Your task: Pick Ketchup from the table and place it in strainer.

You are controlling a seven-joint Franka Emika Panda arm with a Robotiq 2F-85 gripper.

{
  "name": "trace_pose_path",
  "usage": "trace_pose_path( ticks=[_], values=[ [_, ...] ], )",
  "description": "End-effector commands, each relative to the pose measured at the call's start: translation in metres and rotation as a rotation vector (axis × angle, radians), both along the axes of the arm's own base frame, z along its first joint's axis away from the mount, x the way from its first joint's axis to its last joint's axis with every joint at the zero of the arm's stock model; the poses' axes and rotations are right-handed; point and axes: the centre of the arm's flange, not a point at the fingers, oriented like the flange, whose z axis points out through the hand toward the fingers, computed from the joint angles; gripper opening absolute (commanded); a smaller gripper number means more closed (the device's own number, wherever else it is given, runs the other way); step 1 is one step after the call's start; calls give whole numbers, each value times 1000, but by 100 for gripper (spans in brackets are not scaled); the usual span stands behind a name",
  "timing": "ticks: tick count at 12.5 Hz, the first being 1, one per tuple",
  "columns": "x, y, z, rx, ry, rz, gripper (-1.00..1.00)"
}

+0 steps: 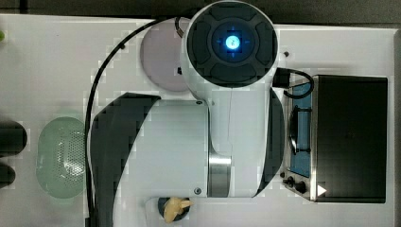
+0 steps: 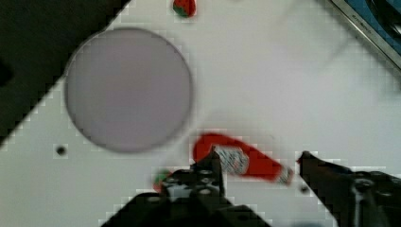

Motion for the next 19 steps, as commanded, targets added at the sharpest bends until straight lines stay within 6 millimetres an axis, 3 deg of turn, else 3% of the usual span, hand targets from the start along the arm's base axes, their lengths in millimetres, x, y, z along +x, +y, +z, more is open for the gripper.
trace_pose_path(
  ticks=[1, 3, 7, 11, 15, 19],
  values=[
    [-78, -14, 35, 17, 59, 23, 59],
    [-79, -13, 25, 18, 78, 25, 100],
    [-65, 2, -26, 26, 129, 201, 100],
    [-43, 21, -100, 42, 126, 602, 100],
    [-36, 35, -173, 46, 89, 1023, 100],
    [-39, 36, -238, 36, 55, 1105, 100]
  ],
)
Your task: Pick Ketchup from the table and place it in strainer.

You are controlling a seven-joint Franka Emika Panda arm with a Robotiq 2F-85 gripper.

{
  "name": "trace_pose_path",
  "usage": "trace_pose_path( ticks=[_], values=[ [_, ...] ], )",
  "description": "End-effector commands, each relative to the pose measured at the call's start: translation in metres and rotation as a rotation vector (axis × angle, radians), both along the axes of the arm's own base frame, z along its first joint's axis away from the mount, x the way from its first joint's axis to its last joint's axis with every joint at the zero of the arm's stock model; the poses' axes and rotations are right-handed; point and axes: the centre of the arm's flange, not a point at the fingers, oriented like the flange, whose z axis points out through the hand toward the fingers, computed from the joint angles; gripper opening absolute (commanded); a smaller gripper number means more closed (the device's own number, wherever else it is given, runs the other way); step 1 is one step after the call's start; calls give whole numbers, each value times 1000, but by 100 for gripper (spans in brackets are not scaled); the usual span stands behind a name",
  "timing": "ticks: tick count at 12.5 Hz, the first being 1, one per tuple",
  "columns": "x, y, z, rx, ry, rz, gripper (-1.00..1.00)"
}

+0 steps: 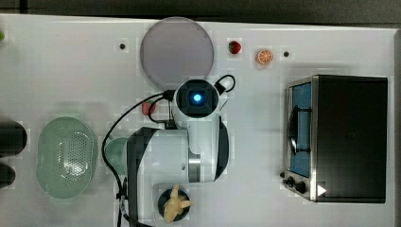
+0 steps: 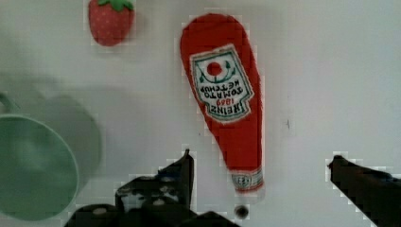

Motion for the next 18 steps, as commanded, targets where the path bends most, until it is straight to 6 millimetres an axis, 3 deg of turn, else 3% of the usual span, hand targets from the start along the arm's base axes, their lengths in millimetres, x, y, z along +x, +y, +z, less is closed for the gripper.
trace_pose_path(
  ticks=[1, 6, 14, 15, 18],
  values=[
    [8, 4, -3, 11, -110, 128, 100],
    [8, 11, -72, 37, -77, 133, 100],
    [3, 11, -151, 63, -70, 118, 100],
    [2, 12, -157, 66, -61, 119, 93],
    [5, 12, -152, 65, -71, 117, 21]
  ],
)
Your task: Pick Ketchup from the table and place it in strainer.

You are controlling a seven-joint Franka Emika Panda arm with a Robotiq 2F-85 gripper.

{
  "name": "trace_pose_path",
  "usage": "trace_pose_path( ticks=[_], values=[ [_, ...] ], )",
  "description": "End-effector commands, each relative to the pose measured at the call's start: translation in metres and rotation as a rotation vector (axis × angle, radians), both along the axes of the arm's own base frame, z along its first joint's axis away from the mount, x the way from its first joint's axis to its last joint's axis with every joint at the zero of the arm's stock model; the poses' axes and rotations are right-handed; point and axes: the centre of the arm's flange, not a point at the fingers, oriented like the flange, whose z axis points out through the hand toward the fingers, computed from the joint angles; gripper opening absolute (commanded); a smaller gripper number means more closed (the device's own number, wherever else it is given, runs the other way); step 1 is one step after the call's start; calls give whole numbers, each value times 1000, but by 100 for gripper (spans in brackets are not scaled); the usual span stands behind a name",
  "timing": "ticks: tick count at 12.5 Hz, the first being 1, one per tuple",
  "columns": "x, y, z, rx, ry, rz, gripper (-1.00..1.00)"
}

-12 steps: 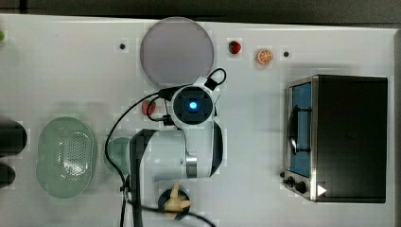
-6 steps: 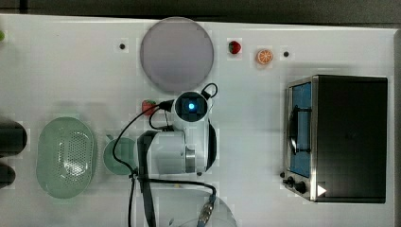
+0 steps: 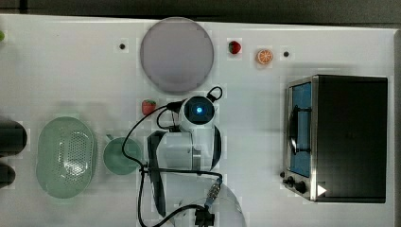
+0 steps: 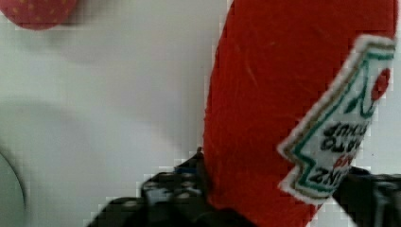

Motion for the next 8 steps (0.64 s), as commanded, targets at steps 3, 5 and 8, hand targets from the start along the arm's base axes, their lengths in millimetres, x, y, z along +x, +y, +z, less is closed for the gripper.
trace_pose_path(
  ticks=[3, 5, 8],
  values=[
    [24, 11, 52, 1, -123, 44, 21],
    [34, 10, 97, -12, -160, 39, 21],
    [35, 22, 190, -38, -142, 73, 21]
  ],
)
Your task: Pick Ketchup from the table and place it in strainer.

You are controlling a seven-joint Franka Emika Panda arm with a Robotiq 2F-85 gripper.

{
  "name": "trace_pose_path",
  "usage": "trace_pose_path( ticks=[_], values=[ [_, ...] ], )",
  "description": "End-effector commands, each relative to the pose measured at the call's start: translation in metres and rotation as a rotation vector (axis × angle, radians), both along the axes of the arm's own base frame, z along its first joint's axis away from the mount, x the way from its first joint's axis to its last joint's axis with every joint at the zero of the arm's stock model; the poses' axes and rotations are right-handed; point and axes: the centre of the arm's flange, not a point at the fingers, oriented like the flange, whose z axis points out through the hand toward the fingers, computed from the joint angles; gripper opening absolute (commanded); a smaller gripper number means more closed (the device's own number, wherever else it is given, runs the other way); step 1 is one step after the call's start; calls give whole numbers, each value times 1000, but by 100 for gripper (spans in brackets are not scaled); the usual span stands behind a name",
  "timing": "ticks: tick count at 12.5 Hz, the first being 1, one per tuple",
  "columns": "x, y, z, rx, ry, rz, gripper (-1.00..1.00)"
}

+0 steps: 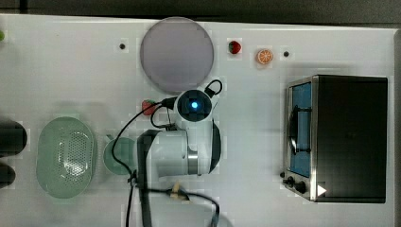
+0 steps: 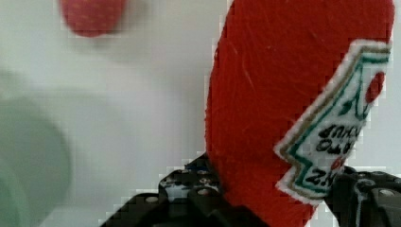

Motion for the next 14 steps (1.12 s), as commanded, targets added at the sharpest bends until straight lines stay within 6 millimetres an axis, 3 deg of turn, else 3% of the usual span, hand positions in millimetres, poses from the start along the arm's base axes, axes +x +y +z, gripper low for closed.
trace_pose_path(
  ticks=[1, 4, 6, 10, 14],
  values=[
    [25, 24, 138, -21, -134, 65, 21],
    [16, 66, 205, -37, -139, 110, 21],
    [7, 110, 220, -44, -141, 57, 21],
    [-24, 207, 202, -59, -112, -164, 21],
    [-48, 294, 164, 21, -99, -286, 21]
  ],
)
